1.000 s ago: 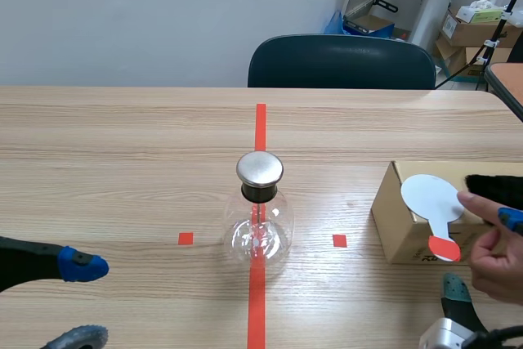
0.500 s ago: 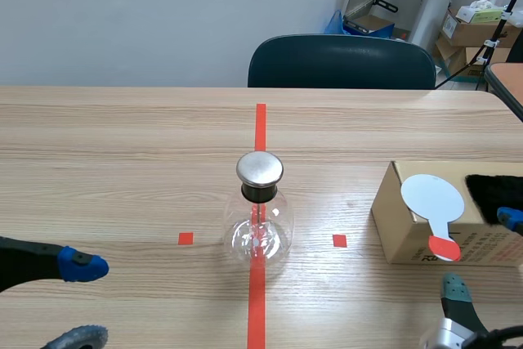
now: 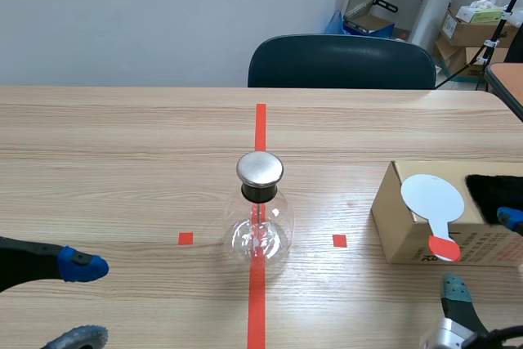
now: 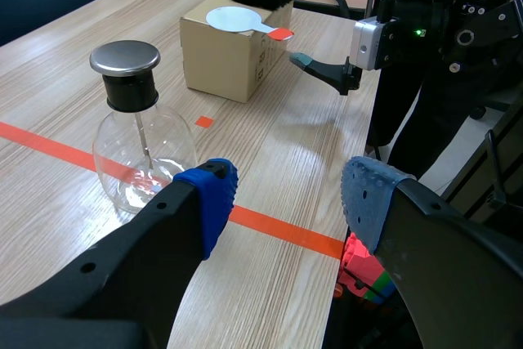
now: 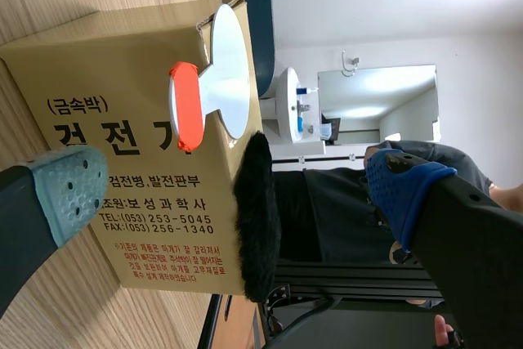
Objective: Do the electroscope experiment
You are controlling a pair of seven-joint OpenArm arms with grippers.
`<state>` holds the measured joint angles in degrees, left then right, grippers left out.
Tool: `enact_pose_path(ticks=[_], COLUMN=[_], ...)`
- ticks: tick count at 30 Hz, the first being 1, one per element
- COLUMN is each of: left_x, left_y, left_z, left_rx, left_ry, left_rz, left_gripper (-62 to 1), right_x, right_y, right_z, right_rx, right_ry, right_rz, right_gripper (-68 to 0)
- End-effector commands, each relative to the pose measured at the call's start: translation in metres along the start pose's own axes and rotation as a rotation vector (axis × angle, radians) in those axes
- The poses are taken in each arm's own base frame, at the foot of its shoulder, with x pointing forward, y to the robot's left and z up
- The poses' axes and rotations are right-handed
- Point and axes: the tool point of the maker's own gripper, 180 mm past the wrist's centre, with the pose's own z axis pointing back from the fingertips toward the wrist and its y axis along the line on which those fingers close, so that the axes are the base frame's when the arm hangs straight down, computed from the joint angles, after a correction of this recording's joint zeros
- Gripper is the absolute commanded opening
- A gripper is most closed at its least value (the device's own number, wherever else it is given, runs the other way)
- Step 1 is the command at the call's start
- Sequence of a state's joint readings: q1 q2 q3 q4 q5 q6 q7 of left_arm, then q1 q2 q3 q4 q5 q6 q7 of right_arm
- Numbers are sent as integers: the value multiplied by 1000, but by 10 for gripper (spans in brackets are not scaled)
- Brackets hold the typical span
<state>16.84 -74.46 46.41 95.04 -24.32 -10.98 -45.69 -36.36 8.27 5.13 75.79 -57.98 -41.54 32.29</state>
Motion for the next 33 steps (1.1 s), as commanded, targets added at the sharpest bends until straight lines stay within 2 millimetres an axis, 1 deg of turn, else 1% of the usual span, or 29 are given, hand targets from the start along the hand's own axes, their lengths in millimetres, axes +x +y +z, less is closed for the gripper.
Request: enact_pose_path(ticks=[1,9,12,15,18,23,25,27,30,33], left_x=[8,8,8,8,9,9,6,3,0,-5], left_y=[-3,-3,-2,-2,-1,6,12,17,26,45], left_z=[-3,-3,-3,-3,-3,-4,-6,-9,-14,-19], left_rx=[-7,-6,-4,-3,4,48,85,110,145,229], left_ry=[-34,-33,-34,-34,-37,-43,-34,-21,-4,17], left_rz=[7,6,3,4,10,46,53,59,43,36], left_gripper=[-292,-292,-292,-292,-292,-292,-292,-292,-292,-292], right_x=[-3,-3,-1,2,0,5,10,14,16,22], right_y=[-18,-15,-9,-3,-8,-12,-16,-26,-47,-66], right_z=[-4,-2,3,13,27,51,58,60,49,33], right_rx=[-74,-60,-34,0,16,150,198,214,191,187], right_ry=[-4,-3,-2,-2,9,-39,-80,-105,-116,-151], right_rz=[41,35,2,-62,-140,-304,-371,-453,-579,-666], right_gripper=[4,4,4,4,4,4,4,4,4,4])
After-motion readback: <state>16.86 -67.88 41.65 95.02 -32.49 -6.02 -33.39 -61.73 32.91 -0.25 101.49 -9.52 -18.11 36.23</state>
